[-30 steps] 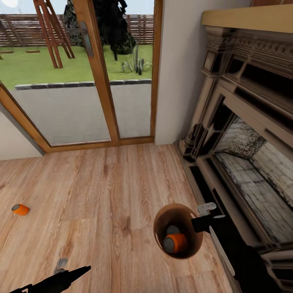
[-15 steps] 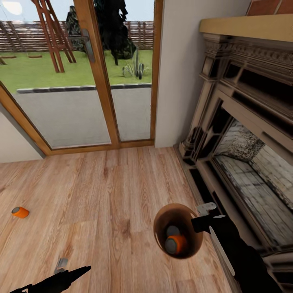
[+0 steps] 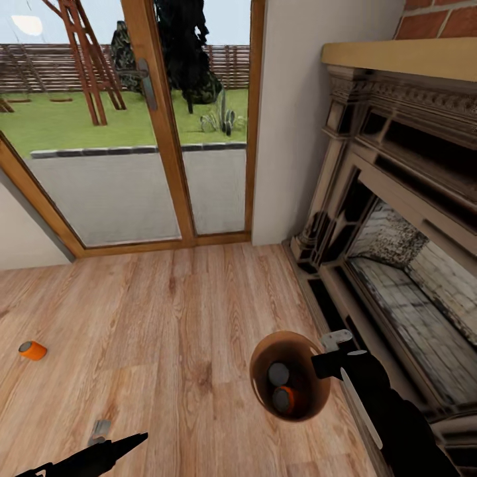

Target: Put the three can of soda from the living room inside the tash can in the kitchen.

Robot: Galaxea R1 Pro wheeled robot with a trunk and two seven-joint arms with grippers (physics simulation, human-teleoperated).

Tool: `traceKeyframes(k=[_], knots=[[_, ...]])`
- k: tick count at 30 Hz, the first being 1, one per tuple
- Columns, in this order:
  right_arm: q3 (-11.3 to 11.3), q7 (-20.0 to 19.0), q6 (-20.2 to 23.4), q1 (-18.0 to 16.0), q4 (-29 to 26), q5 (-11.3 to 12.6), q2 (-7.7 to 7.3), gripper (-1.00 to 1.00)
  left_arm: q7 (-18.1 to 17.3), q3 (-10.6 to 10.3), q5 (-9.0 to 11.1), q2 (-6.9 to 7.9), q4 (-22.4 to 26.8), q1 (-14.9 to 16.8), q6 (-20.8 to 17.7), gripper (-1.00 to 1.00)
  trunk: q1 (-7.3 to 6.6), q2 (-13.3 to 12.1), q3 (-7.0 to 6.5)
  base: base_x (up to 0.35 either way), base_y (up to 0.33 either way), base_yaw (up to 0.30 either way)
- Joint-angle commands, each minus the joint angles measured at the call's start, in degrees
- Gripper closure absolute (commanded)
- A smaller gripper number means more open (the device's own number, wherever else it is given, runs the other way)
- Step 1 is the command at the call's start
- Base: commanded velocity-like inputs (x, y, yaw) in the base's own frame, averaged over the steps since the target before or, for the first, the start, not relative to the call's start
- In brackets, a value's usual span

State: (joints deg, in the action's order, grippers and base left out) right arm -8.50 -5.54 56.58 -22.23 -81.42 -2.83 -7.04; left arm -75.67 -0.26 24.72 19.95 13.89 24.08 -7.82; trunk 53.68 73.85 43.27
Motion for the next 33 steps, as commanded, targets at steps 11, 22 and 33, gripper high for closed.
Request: traceKeyframes(k=[11,22,33], knots=[[0.0,-0.3,0.0,0.0,0.0,0.7,0.01,1.0,0.0,0.0,0.1,0.0,0.0,0.0,0.0,-1.0,0.0,0.0,-1.05,0.0,0.0,0.0],[0.1,-0.3,0.0,0.0,0.0,0.7,0.01,1.0,0.0,0.0,0.0,0.0,0.0,0.0,0.0,-1.0,0.0,0.0,-2.09,0.0,0.0,0.0],[0.0,-0.3,0.0,0.0,0.0,0.7,0.01,1.0,0.0,0.0,0.1,0.0,0.0,0.0,0.0,-1.0,0.0,0.0,-3.14,0.0,0.0,0.0]])
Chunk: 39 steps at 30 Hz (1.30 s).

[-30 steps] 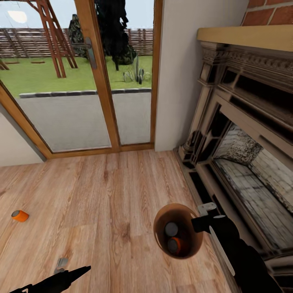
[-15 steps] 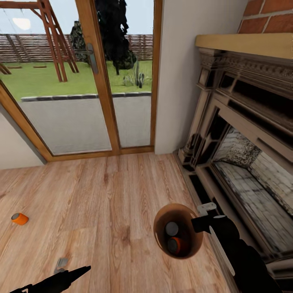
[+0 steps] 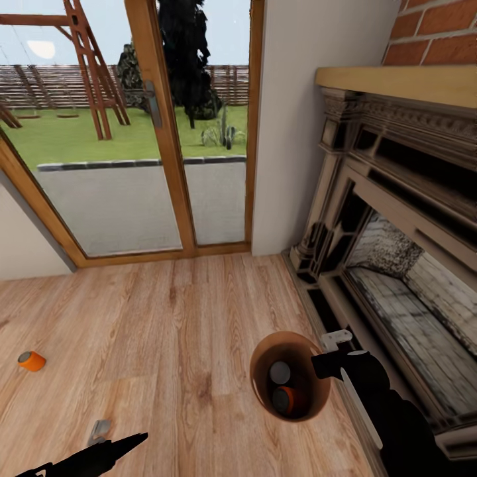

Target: Put the three can of soda from the living room inside the tash can in the kitchen.

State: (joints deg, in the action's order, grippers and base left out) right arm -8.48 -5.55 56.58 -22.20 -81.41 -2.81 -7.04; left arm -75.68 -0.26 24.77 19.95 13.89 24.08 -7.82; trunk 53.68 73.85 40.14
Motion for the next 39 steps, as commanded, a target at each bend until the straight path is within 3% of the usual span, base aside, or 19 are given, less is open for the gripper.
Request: traceKeyframes(k=[1,39], knots=[[0.0,-0.3,0.0,0.0,0.0,0.7,0.01,1.0,0.0,0.0,0.0,0.0,0.0,0.0,0.0,-1.0,0.0,0.0,-0.1,0.0,0.0,0.0],[0.0,-0.3,0.0,0.0,0.0,0.7,0.01,1.0,-0.1,0.0,0.0,0.0,0.0,0.0,0.0,-1.0,0.0,0.0,-3.71,0.0,0.0,0.0]])
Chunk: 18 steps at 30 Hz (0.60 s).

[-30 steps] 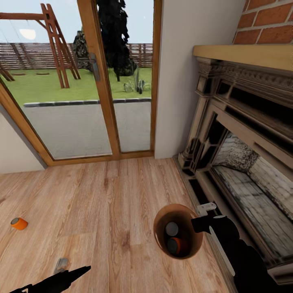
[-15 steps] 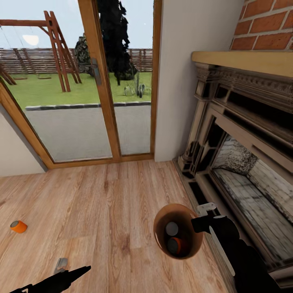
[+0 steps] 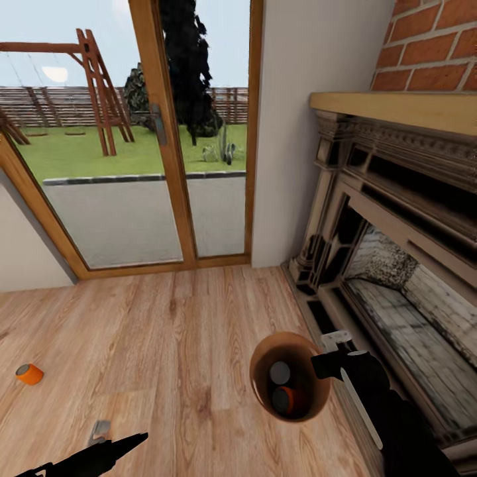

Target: Put the three can of soda from the living room inside the tash can in the kitchen.

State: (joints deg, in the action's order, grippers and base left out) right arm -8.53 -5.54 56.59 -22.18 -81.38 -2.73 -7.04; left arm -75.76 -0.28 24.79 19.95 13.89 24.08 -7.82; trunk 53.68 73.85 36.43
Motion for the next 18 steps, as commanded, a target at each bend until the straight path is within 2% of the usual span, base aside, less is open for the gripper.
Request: traceKeyframes(k=[1,7,18], knots=[[0.0,-0.3,0.0,0.0,0.0,0.6,0.01,1.0,0.0,0.0,0.0,0.0,0.0,0.0,0.0,-1.0,0.0,0.0,-0.1,0.0,0.0,0.0],[0.0,-0.3,0.0,0.0,0.0,0.6,0.01,1.0,-0.1,0.0,0.0,0.0,0.0,0.0,0.0,-1.0,0.0,0.0,-0.41,0.109,0.063,0.0],[0.0,-0.3,0.0,0.0,0.0,0.6,0.01,1.0,-0.2,0.0,0.0,0.0,0.0,0.0,0.0,-1.0,0.0,0.0,-0.44,0.266,0.191,0.0]])
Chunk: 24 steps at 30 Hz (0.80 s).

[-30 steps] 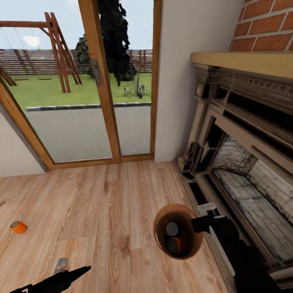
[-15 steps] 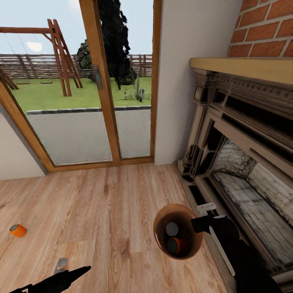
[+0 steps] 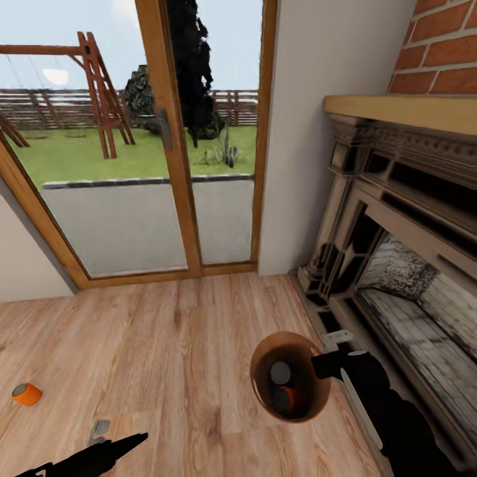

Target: Put the three can of soda from the living room inside the tash can in the kitchen.

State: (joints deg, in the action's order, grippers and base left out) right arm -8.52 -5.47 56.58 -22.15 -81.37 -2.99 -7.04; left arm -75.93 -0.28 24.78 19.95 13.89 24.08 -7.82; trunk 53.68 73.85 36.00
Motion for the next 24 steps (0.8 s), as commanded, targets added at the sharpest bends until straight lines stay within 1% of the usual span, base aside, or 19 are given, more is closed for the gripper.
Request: traceKeyframes(k=[1,5,14,19,24], knots=[[0.0,-0.4,0.0,0.0,0.0,0.9,0.01,1.0,0.0,0.0,0.0,0.0,0.0,0.0,0.0,-1.0,0.0,0.0,-0.01,0.246,0.234,0.0],[0.0,-0.3,0.0,0.0,0.0,0.9,0.01,1.0,0.0,0.0,0.0,0.0,0.0,0.0,0.0,-1.0,0.0,0.0,-0.01,0.239,0.241,0.051],[0.0,-0.3,0.0,0.0,0.0,0.9,0.01,1.0,0.0,0.0,0.0,0.0,0.0,0.0,0.0,-1.0,0.0,0.0,-0.01,0.178,0.199,0.228],[0.0,-0.3,0.0,0.0,0.0,0.9,0.01,1.0,0.0,0.0,0.0,0.0,0.0,0.0,0.0,-1.0,0.0,0.0,-0.01,0.109,0.046,0.265],[0.0,-0.3,0.0,0.0,0.0,0.9,0.01,1.0,0.0,0.0,0.0,0.0,0.0,0.0,0.0,-1.0,0.0,0.0,-0.01,0.035,0.004,0.269]])
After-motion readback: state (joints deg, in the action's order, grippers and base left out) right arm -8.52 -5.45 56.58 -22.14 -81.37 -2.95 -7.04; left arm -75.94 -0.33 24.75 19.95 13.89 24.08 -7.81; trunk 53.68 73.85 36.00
